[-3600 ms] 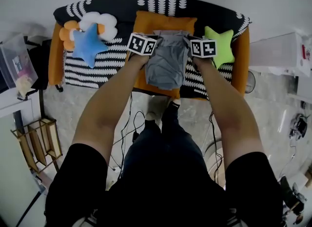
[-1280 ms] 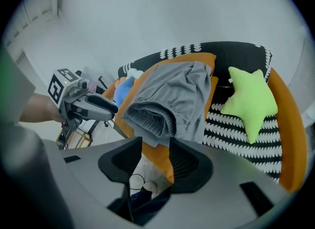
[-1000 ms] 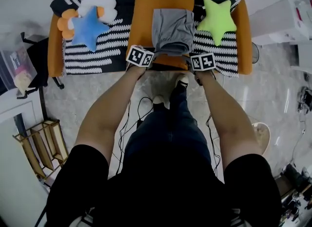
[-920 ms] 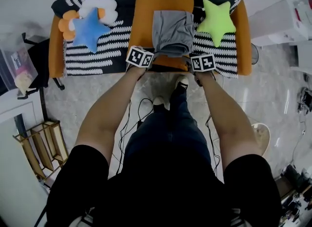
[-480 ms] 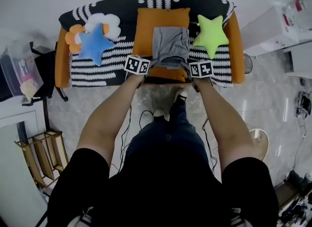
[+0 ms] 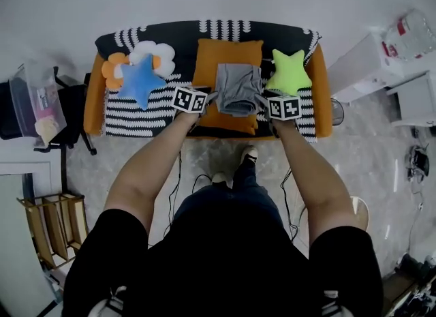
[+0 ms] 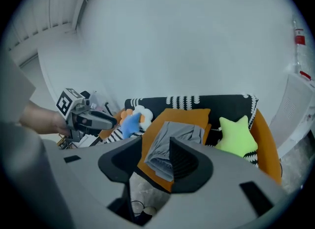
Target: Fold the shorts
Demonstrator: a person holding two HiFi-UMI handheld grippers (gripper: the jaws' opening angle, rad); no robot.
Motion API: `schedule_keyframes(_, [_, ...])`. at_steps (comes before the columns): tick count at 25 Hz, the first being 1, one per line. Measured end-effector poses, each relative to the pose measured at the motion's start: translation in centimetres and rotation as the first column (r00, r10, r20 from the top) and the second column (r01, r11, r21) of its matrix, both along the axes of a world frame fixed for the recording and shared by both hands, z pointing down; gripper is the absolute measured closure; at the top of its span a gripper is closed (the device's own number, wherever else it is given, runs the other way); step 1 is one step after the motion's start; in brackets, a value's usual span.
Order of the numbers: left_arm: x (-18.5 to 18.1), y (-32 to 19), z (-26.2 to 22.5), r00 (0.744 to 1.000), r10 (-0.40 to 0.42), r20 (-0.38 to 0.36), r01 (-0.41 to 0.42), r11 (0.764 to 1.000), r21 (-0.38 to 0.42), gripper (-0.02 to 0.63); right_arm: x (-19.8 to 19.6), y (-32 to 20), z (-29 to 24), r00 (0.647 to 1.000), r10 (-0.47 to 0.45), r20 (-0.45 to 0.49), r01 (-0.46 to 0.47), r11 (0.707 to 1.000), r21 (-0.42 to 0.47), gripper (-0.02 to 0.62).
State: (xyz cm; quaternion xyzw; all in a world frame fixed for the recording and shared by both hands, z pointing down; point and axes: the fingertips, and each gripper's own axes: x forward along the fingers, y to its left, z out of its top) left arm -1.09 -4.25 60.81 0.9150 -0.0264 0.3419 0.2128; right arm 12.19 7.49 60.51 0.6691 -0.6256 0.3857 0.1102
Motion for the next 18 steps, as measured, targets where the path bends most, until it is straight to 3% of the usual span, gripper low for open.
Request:
schedule_keyframes(10, [-0.1, -1.8, -8.9, 0.996, 0.004, -0.094, 0.002, 0.997, 0.073, 0.457, 0.2, -1.4, -9.5, 0.994, -0.052, -0.091, 0.062, 0.992, 0.11, 0.413])
schedule_keyframes(18, [-0.3, -2.2, -14.8, 0.988, 0.019, -0.151, 0.002, 0.991, 0.135, 0.457, 1.7, -1.0, -16.7, 0.991, 0.023, -0.133, 0.004, 0.979, 0.203, 0.413])
